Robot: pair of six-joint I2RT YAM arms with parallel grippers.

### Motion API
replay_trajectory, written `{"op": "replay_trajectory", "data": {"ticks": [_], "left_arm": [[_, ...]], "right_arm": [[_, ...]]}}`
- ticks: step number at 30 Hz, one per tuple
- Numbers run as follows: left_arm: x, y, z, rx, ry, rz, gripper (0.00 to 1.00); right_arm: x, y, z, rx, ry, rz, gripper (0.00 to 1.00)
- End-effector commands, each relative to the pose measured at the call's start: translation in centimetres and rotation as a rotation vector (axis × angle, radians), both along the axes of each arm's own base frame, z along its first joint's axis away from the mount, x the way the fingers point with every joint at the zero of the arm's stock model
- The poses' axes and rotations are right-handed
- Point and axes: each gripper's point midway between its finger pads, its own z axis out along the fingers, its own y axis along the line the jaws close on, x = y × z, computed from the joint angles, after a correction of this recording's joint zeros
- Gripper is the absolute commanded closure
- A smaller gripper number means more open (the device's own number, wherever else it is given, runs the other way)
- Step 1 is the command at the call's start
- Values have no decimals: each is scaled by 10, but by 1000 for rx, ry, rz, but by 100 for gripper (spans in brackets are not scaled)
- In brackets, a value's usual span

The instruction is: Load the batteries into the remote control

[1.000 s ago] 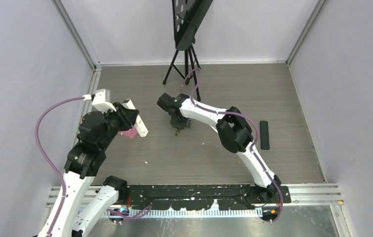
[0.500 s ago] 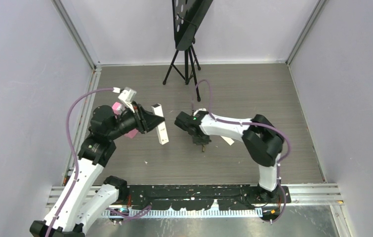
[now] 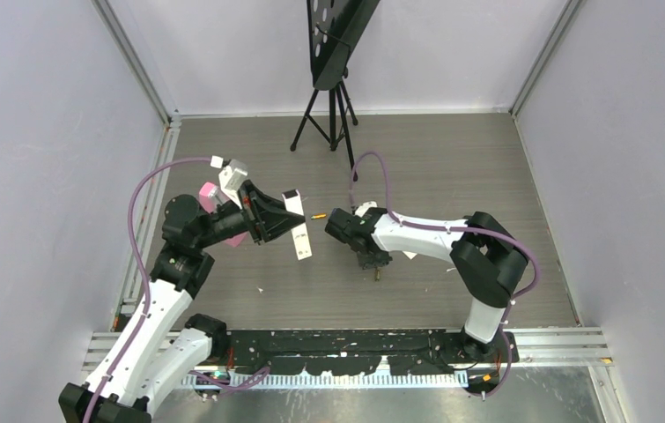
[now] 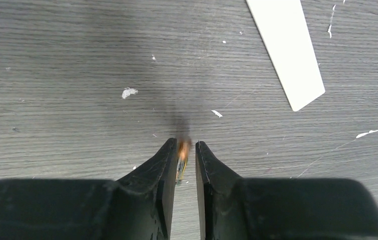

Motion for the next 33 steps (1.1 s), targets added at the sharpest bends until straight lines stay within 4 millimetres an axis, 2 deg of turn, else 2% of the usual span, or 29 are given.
{"op": "replay_trajectory", "data": {"ticks": [1,6,13,17,23,29,33], "left_arm": [[11,3,19,-47,-58,62,100],[19,3,17,-62,-33,89,100],[27,2,8,-70,3,104,100],[30,1,5,-72,16,102,100],[31,-1,0,-79,42,95,100],[34,-2,-5,-78,62,100,100],[35,-3,-7,-77,76,96,100]], "right_arm": [[-2,3,12,37,-11,-4,72],[-14,-3,7,58,13,-61,66],[-23,-8,2,107,34,-114,67],[-28,-14,-9,163,73,-160,69],[-25,-32,-17,165,56,-197,69],[-17,-34,-17,214,12,-217,60],[-12,-38,-19,216,-8,-233,63]]}}
